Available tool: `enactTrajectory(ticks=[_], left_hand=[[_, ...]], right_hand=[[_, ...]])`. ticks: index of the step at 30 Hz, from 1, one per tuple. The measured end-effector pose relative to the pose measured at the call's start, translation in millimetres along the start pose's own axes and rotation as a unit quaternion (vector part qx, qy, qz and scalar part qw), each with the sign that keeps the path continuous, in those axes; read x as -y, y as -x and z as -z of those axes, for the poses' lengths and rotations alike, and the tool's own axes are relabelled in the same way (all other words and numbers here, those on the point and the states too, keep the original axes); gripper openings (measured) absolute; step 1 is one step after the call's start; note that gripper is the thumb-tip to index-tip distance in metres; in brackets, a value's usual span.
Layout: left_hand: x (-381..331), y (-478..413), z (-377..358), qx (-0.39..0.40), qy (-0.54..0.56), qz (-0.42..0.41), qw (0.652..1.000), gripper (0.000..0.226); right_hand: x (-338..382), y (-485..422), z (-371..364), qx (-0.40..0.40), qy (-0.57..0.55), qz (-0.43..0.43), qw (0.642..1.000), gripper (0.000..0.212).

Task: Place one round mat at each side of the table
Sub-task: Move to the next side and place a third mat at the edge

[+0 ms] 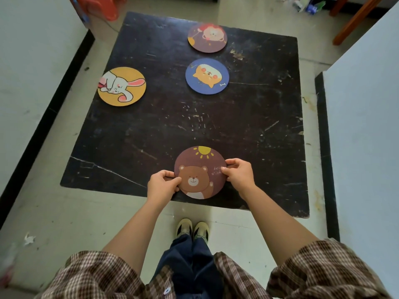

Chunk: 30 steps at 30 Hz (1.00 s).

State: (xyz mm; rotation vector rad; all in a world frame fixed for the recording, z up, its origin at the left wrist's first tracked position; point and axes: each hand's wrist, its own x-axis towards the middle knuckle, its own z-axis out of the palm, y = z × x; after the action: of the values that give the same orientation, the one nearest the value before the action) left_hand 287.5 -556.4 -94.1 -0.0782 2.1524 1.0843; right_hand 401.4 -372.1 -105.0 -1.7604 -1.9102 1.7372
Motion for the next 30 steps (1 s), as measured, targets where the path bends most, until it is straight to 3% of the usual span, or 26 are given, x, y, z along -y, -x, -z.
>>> enactTrajectory(ticks=[18, 30], left_hand=[[9, 4, 4, -0.006, -0.092, -0.041, 0.995, 0.014], [1, -3, -1, -0.036, -0.229, -0.039, 0.972, 0.033]], right_hand=[[-9, 4, -3, -0.004, 0.046, 0.011, 0.999, 0.021], [-13, 12, -3, -0.038, 0.215, 0.110, 0.970, 0.028]])
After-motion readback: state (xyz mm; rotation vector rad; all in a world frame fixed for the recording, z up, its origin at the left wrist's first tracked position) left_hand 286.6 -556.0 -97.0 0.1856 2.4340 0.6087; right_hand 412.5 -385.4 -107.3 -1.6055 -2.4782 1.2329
